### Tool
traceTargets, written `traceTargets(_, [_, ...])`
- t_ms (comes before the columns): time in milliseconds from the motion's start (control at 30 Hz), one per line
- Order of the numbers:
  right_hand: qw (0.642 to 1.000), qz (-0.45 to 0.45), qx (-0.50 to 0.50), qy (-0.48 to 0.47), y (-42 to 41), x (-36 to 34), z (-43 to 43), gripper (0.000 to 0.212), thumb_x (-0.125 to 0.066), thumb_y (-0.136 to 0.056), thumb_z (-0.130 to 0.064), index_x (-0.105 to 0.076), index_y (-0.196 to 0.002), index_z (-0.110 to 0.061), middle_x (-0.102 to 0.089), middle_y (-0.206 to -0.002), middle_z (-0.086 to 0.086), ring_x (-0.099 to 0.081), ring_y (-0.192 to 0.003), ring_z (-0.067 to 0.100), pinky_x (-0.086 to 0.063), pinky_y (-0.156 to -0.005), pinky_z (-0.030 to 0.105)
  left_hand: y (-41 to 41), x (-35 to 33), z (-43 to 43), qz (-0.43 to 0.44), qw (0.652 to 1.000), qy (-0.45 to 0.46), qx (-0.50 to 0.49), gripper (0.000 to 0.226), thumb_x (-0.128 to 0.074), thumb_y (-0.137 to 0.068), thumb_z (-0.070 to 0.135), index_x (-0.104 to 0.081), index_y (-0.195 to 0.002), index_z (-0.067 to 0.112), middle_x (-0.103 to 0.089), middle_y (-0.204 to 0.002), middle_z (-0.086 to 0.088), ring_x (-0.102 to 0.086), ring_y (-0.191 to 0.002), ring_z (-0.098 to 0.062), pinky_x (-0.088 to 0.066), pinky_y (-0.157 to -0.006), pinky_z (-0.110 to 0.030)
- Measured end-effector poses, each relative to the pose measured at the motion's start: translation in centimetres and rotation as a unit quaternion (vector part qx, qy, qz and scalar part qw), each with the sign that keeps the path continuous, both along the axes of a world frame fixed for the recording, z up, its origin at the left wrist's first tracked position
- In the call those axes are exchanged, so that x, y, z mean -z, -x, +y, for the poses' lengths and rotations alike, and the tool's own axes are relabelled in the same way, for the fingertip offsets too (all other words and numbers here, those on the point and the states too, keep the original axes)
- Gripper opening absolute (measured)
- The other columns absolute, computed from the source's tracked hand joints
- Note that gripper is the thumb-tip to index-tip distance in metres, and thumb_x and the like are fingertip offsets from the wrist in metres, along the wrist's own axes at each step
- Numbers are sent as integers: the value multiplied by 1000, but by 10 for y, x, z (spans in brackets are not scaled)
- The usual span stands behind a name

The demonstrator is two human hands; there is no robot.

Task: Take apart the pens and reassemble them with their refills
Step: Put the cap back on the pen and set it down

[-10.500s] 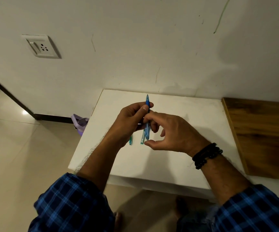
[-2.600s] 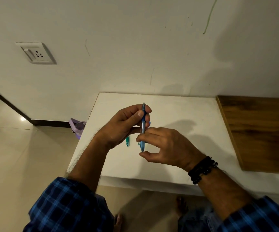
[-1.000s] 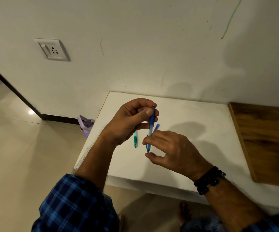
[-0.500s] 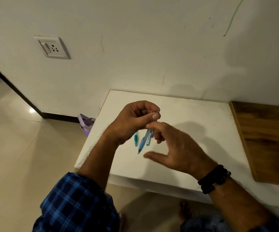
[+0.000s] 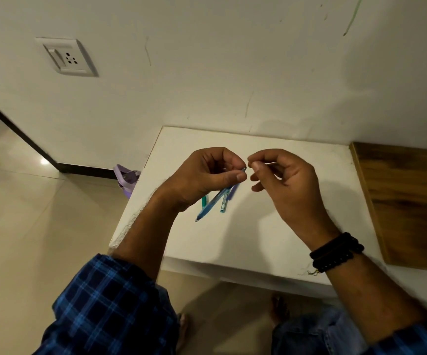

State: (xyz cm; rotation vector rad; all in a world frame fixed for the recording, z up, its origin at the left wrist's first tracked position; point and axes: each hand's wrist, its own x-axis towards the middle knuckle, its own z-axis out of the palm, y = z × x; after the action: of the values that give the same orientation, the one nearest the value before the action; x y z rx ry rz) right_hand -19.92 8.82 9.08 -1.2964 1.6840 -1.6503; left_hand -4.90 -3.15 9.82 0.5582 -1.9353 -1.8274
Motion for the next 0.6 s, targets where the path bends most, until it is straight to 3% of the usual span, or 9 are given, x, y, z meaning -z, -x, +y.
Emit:
traceTargets(167, [999, 30, -18, -21, 1, 3, 2, 11, -67, -94, -8, -73, -100, -15, -72, -95, -4, -70, -85, 18, -63, -65, 33, -2, -3, 2, -20, 999, 27, 1, 12, -70, -89, -1, -69, -89, 11, -71, -79, 4, -66, -75, -11, -52, -73, -21])
traceTargets(267, [998, 47, -16, -34, 3, 3, 5, 10, -68, -94, -10, -73, -100, -15, -72, -94, -5, -70, -87, 16, -64, -65, 35, -1, -3, 2, -32, 999, 38, 4, 14, -72, -88, 1, -70, -88, 14, -71, -82, -3, -67, -80, -21, -54, -78, -27])
traceTargets(433, [996, 76, -12, -48, 6, 2, 6, 8, -69, -93, -13, -74, -97, -18, -71, -90, -12, -70, -87, 16, -63, -65, 41, -2, 0, 1, -30, 999, 32, 7, 14, -73, -87, 0, -69, -90, 12, -68, -84, -15, -65, -79, -25, -55, -76, -28])
traceTargets(600, [992, 113, -16, -49, 6, 2, 7, 9, -68, -93, -13, -73, -94, -21, -70, -89, -14, -69, -87, 15, -62, -64, 40, -2, 2, -1, -22, 1000, 8, 13, 23, -73, -85, -5, -65, -100, 10, -70, -81, -4, -66, -76, -19, -53, -75, -22])
